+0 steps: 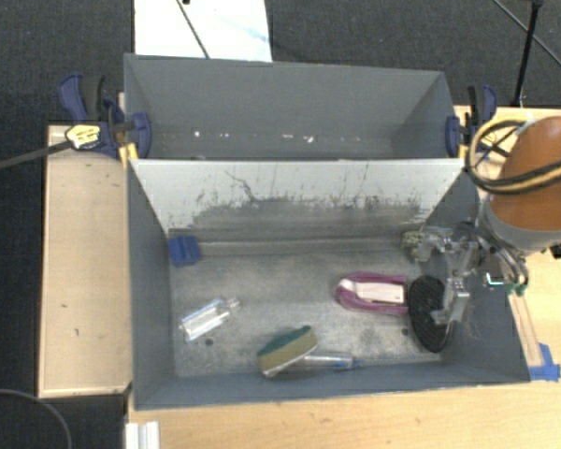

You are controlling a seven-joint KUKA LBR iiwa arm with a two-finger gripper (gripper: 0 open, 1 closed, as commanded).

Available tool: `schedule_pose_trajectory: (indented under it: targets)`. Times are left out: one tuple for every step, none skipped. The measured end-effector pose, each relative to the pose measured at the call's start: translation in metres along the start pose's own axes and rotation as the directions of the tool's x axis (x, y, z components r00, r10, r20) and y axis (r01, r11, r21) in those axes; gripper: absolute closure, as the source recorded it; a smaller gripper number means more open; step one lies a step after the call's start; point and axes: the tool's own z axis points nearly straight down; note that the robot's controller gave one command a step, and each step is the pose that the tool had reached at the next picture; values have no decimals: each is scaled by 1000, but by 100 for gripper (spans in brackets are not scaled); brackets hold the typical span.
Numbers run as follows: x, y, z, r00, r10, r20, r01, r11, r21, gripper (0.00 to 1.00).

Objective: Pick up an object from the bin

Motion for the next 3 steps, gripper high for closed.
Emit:
schedule_pose_trajectory:
  targets:
    - [-29, -7, 80, 972, 235, -2, -235, 972, -5, 0]
    - [-14, 2, 78, 919, -394, 12, 394, 919, -31, 0]
    - [-12, -1, 79, 917, -398, 4, 398, 917, -27, 100]
